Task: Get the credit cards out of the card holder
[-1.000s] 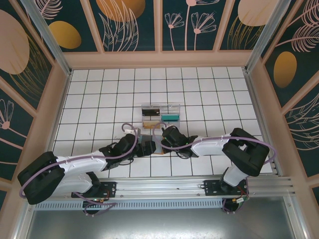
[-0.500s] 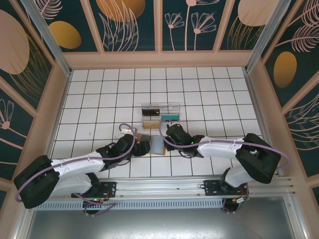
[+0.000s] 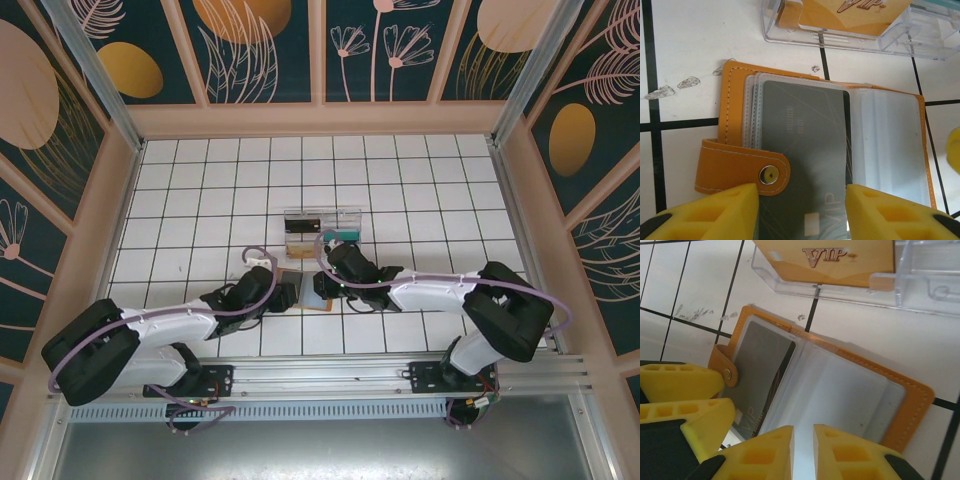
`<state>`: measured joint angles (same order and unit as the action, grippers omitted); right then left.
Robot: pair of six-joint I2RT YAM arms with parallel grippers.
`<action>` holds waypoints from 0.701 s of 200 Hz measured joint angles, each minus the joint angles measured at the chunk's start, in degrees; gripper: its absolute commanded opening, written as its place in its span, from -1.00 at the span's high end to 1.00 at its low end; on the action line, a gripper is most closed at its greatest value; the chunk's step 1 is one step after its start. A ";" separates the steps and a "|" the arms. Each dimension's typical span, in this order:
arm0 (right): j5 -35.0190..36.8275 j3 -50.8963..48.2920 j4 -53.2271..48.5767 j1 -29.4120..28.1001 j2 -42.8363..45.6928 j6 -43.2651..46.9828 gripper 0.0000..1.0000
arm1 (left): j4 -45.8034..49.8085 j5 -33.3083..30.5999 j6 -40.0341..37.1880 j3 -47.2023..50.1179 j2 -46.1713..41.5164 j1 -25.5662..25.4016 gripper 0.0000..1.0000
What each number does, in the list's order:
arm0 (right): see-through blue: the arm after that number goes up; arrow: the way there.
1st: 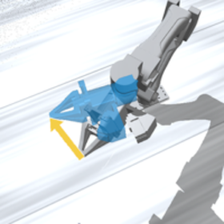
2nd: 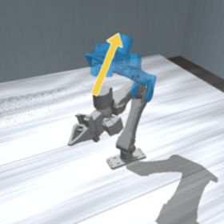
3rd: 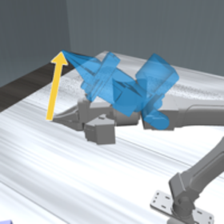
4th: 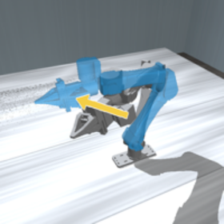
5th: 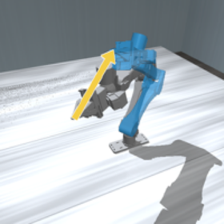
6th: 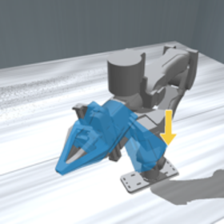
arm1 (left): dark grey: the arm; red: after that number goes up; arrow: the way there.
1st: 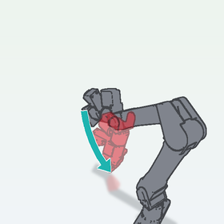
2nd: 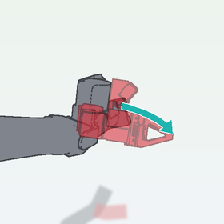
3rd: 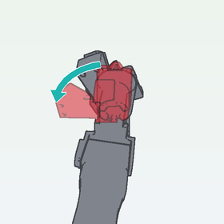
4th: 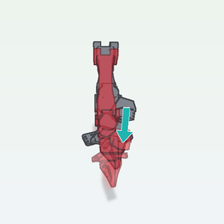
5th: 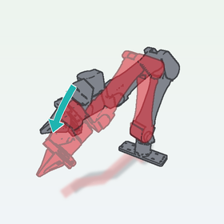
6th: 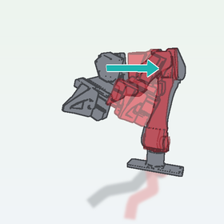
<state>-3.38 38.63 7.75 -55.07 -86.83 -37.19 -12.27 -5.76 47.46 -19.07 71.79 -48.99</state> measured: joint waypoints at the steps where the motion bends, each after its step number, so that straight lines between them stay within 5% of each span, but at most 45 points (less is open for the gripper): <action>1: -0.04 0.00 0.02 0.00 -0.04 -0.04 0.63 | -0.07 0.02 0.04 0.04 0.00 0.00 0.01; 140: -10.71 -0.04 9.88 2.54 -6.10 -7.37 0.63 | -4.70 3.37 7.72 4.81 -3.91 0.04 -0.06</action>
<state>-14.09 38.59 17.63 -52.53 -92.92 -44.56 -16.97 -2.39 55.18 -14.26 67.88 -48.95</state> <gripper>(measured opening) 0.187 0.526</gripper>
